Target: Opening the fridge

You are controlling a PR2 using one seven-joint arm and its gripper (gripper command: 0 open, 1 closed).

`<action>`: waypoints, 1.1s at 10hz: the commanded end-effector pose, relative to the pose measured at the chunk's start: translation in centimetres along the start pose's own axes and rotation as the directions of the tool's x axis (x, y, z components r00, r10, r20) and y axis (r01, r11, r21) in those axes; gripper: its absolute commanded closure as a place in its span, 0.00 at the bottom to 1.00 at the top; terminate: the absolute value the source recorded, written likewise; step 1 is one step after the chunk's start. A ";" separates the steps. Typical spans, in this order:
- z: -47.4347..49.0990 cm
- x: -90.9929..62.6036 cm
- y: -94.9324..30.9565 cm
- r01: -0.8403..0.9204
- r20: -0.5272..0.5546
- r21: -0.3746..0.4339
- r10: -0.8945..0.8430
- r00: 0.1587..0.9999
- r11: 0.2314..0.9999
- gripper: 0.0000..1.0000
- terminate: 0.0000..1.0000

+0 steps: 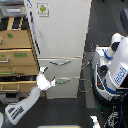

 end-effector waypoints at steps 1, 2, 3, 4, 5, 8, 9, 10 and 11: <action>5.1 10.9 12.4 -0.176 -0.111 0.064 0.182 0.977 0.982 0.00 0.00; 4.9 10.9 13.2 -0.186 -0.122 0.066 0.193 0.974 0.980 0.00 0.00; 4.8 10.5 15.6 -0.276 -0.167 0.045 0.280 0.945 0.960 0.00 0.00; 5.3 10.2 17.0 -0.340 -0.176 0.013 0.337 0.925 0.940 0.00 0.00; 5.7 9.5 18.2 -0.408 -0.197 0.002 0.401 0.895 0.913 0.00 0.00; 7.0 8.3 19.8 -0.510 -0.216 0.028 0.504 0.837 0.860 0.00 0.00; 7.5 8.2 20.5 -0.530 -0.212 0.042 0.525 0.824 0.847 0.00 0.00; 7.4 7.9 21.1 -0.551 -0.224 0.067 0.551 0.804 0.831 0.00 0.00; 7.1 8.4 21.4 -0.554 -0.229 0.064 0.552 0.802 0.830 0.00 0.00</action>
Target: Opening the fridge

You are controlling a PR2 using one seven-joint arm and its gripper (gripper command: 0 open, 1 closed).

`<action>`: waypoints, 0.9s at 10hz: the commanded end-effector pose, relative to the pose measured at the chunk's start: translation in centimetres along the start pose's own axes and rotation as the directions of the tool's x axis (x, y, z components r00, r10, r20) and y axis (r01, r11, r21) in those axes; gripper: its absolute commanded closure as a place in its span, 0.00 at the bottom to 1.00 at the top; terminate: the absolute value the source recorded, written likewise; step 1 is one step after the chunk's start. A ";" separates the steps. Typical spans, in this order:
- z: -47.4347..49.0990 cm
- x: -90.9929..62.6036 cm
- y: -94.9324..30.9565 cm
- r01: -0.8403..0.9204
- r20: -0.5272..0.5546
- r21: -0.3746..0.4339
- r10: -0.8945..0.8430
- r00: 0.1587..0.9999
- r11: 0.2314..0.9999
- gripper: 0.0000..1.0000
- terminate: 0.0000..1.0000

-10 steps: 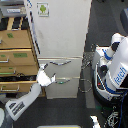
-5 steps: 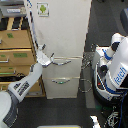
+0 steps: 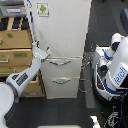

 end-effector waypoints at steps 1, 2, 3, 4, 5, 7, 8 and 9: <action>1.3 1.0 3.9 -0.168 -0.041 0.017 0.168 0.985 0.986 0.00 0.00; 0.9 1.8 4.1 -0.171 -0.044 0.004 0.171 0.984 0.985 0.00 0.00; 0.7 2.8 4.7 -0.180 -0.044 0.000 0.180 0.983 0.984 0.00 0.00; 0.8 4.4 6.2 -0.191 -0.029 -0.048 0.190 0.981 0.980 0.00 0.00; 0.6 4.9 7.0 -0.204 -0.029 -0.058 0.203 0.979 0.977 0.00 0.00; -1.0 5.9 10.2 -0.252 -0.033 -0.088 0.250 0.968 0.964 0.00 0.00; -2.7 5.6 11.7 -0.270 -0.038 -0.084 0.268 0.963 0.959 0.00 0.00; -3.1 5.6 12.0 -0.273 -0.038 -0.075 0.271 0.962 0.959 0.00 0.00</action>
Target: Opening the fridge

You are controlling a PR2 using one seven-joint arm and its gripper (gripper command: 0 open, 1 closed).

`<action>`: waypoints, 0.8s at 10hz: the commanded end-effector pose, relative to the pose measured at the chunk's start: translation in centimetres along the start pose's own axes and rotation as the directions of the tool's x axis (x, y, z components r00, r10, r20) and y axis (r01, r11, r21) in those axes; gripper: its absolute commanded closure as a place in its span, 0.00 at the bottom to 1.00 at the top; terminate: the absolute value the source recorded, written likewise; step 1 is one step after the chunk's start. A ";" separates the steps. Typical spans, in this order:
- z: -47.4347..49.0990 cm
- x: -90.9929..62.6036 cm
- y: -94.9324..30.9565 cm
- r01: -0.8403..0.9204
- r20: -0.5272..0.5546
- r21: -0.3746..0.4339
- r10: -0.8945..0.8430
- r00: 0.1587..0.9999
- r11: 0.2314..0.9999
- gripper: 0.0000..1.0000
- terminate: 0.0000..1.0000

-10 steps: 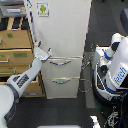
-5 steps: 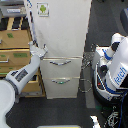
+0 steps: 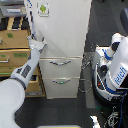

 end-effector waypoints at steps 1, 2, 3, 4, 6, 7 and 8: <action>-3.9 2.7 5.7 -0.076 -0.007 -0.033 0.076 0.997 0.997 0.00 0.00; -3.3 2.2 5.1 -0.060 0.002 -0.127 0.060 0.998 0.990 0.00 0.00; -3.1 2.1 4.6 -0.044 0.005 -0.135 0.045 0.999 0.990 1.00 0.00; -2.8 2.1 4.1 -0.031 0.017 -0.127 0.034 0.999 0.991 1.00 0.00; -2.8 1.7 2.9 0.009 0.017 -0.103 -0.007 1.000 0.995 1.00 0.00; -2.9 1.7 2.8 0.008 0.017 -0.101 -0.007 1.000 0.995 1.00 0.00; -2.9 1.6 2.6 0.012 0.014 -0.100 -0.010 1.000 0.995 1.00 0.00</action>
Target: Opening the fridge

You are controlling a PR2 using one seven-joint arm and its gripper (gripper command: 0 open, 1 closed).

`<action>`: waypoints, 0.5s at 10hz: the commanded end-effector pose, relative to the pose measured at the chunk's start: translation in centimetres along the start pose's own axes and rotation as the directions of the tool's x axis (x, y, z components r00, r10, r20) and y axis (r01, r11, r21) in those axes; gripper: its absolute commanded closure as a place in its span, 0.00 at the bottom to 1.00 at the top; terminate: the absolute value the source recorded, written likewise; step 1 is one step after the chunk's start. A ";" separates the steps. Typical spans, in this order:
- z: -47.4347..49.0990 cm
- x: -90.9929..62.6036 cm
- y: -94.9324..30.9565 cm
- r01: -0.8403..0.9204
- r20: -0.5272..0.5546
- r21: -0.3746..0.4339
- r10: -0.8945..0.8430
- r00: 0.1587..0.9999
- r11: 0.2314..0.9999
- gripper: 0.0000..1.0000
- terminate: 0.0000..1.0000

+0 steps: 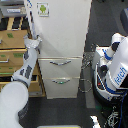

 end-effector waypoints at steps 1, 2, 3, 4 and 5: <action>-0.9 -0.4 -2.4 0.072 0.011 -0.009 -0.072 0.997 0.997 1.00 0.00; -0.8 -0.5 -2.3 0.071 0.011 -0.011 -0.071 0.997 0.997 1.00 0.00; -0.9 -0.5 -2.4 0.074 0.009 -0.008 -0.074 0.997 0.997 1.00 0.00; -1.1 -0.5 -2.5 0.074 0.006 -0.005 -0.074 0.997 0.997 1.00 0.00; -1.1 -0.6 -2.6 0.075 0.005 -0.002 -0.075 0.997 0.997 1.00 0.00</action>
